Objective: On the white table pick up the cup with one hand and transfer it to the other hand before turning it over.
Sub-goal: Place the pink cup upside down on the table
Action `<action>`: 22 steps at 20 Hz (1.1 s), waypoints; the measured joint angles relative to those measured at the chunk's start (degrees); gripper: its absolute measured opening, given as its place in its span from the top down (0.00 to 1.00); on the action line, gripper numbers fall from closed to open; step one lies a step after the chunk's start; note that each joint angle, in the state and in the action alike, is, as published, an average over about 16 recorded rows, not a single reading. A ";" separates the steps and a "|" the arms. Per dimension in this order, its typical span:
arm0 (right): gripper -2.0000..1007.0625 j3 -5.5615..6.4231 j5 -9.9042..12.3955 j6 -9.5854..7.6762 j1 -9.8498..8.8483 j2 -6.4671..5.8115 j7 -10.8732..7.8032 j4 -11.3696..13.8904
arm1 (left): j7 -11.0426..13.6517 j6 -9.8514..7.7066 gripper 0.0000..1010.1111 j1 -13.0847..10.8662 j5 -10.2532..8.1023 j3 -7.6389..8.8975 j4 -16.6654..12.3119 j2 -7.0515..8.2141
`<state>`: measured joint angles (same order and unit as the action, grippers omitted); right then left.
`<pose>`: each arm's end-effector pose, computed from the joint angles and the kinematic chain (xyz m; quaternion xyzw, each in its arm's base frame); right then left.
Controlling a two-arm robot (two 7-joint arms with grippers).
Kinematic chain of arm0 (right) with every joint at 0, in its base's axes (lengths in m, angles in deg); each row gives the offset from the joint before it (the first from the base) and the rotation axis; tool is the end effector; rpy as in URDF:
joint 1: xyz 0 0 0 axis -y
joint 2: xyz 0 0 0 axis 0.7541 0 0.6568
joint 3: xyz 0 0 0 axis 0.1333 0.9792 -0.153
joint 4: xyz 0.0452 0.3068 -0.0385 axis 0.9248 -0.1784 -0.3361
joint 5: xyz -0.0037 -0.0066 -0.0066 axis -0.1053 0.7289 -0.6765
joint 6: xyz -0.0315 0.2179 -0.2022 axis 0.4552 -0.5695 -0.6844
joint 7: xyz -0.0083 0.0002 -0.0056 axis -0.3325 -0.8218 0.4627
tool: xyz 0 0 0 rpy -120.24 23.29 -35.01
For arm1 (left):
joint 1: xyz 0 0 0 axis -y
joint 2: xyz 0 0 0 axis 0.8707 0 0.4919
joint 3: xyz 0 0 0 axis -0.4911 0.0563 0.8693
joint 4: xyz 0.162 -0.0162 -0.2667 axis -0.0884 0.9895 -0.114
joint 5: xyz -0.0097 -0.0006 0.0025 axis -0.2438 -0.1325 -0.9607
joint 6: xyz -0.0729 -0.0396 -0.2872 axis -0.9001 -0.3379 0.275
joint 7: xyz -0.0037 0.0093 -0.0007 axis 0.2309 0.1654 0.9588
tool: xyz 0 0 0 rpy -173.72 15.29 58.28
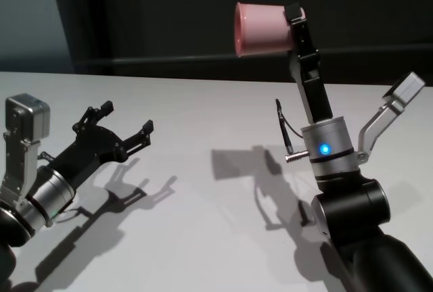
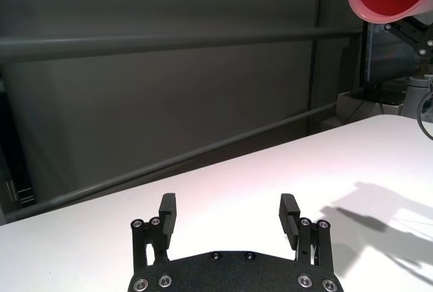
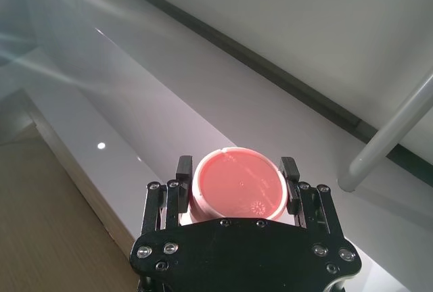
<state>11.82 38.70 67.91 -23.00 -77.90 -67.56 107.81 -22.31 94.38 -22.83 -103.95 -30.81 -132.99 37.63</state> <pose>0.4033 0.0876 -0.3106 0.5395 0.2835 -0.2497 0.7525 0.3305 0.0808 -0.3028 0.0277 -0.0203 0.4763 0.8786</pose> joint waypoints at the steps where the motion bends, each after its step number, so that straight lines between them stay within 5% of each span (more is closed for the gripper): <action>1: 0.25 0.00 0.00 0.00 0.00 0.00 0.00 0.00 | 0.00 0.00 0.01 0.02 0.00 -0.01 0.01 0.00; 12: 0.25 -0.31 -1.50 2.23 -1.29 -1.47 2.53 2.81 | -0.01 0.00 0.01 0.22 -0.07 -0.14 0.00 0.09; 16: 0.25 -0.60 -3.36 4.06 -2.35 -2.98 5.49 5.38 | -0.01 -0.01 0.01 0.25 -0.10 -0.17 0.00 0.11; 22: 0.25 -1.26 -8.33 6.38 -4.12 -6.23 12.27 10.30 | -0.01 -0.02 0.01 0.28 -0.12 -0.20 -0.01 0.13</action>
<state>10.56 30.37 74.29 -27.12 -84.13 -55.29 118.11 -22.32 94.36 -22.55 -104.07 -31.01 -133.00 37.76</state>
